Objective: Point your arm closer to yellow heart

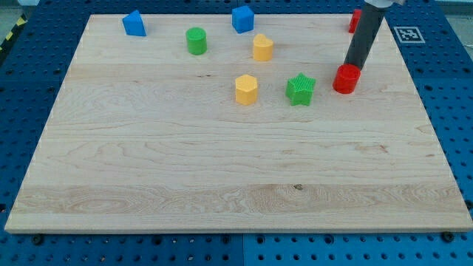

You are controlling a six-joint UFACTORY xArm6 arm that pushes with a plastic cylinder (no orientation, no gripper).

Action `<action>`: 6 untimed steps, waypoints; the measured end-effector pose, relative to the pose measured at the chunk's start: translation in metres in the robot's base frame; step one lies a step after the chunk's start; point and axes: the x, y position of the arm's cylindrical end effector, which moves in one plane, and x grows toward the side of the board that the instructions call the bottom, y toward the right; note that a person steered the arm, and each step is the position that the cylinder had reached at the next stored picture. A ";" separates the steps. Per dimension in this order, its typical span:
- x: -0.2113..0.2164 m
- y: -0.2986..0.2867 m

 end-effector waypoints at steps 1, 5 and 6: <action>0.000 0.000; -0.026 -0.094; -0.036 -0.101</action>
